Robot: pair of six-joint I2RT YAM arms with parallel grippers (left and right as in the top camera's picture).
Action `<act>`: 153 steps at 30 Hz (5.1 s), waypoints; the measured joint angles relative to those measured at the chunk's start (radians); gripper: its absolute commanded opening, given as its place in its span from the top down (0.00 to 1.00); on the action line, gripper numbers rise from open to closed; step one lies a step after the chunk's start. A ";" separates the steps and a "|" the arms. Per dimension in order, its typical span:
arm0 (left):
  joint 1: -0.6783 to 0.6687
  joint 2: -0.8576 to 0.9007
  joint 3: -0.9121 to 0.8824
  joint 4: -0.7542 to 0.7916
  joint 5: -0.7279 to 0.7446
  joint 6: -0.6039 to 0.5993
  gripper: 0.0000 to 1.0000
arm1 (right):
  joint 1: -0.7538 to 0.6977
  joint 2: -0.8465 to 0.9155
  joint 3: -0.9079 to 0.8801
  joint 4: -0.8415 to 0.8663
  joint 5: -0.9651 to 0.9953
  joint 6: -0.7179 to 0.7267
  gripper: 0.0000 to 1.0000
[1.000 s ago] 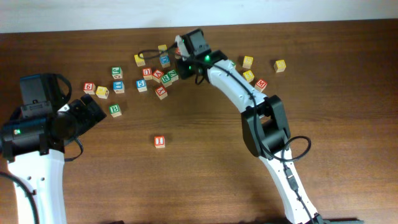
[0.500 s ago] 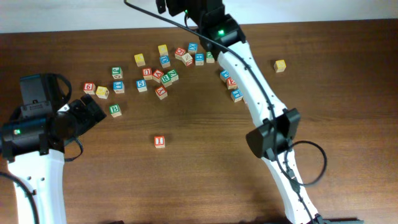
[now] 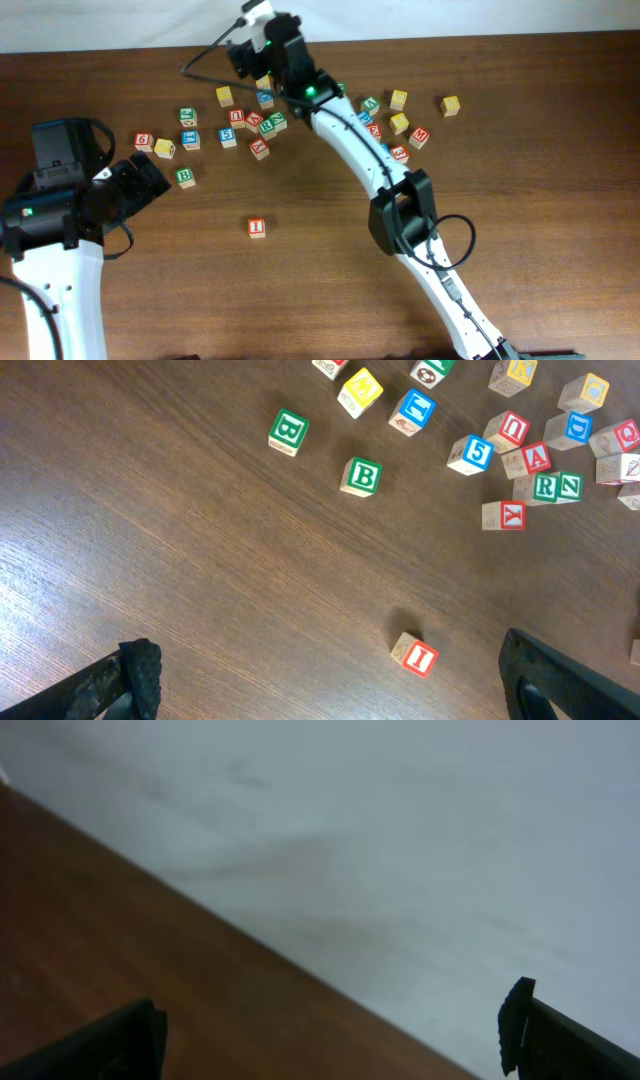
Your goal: Spell out ICRA
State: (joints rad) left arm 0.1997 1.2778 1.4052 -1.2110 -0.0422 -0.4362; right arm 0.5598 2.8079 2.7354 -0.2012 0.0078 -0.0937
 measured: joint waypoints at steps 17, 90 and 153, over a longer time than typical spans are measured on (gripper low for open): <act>0.000 0.000 0.000 0.000 0.000 0.000 0.01 | 0.007 0.096 0.024 -0.196 0.059 -0.018 0.02; 0.000 0.002 -0.001 0.078 -0.049 -0.003 0.01 | -0.808 -0.356 0.002 -1.491 0.081 0.330 0.02; 0.000 0.004 0.009 0.046 0.014 0.071 1.00 | -0.808 -0.356 0.002 -1.492 0.081 0.330 0.02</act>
State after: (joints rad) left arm 0.1997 1.2816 1.4139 -1.1652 -0.0284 -0.3653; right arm -0.2481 2.4519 2.7373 -1.6928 0.0887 0.2359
